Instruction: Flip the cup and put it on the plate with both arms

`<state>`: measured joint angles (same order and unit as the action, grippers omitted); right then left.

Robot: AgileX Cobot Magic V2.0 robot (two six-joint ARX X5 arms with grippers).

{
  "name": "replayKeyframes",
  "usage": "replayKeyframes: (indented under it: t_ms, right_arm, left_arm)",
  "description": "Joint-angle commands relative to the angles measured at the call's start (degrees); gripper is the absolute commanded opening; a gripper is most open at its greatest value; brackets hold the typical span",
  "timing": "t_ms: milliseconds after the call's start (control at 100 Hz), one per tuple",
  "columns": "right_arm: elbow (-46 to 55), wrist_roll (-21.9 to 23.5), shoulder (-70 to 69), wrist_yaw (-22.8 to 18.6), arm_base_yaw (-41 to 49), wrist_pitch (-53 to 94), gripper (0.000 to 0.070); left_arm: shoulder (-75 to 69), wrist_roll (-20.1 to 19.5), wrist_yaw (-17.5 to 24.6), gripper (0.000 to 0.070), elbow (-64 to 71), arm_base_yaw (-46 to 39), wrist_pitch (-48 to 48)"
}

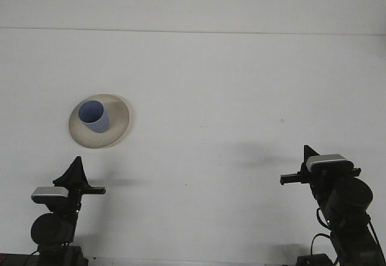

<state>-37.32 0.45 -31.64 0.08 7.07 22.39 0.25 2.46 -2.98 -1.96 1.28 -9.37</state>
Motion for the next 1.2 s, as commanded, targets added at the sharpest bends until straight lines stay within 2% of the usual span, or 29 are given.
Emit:
replayKeyframes:
  t_ms: [0, 520, 840, 1190]
  right_arm:
    - [-0.6, 0.8, -0.2, 0.0, 0.1, -0.6, 0.0]
    - [0.3, 0.8, 3.3, 0.2, -0.1, -1.9, 0.0]
    - [12.1, 0.8, 16.8, 0.1, -4.6, -13.2, 0.0]
    - [25.2, 0.8, 31.5, 0.2, -7.5, -16.5, 0.0]
  left_arm:
    - [-0.1, -0.2, 0.3, 0.0012, 1.1, 0.0, -0.6]
    - [-0.1, -0.2, 0.3, 0.0012, 1.1, 0.0, -0.6]
    - [-0.1, -0.2, 0.3, 0.0012, 1.1, 0.0, -0.6]
    - [-0.1, -0.2, 0.3, 0.0012, 1.1, 0.0, -0.6]
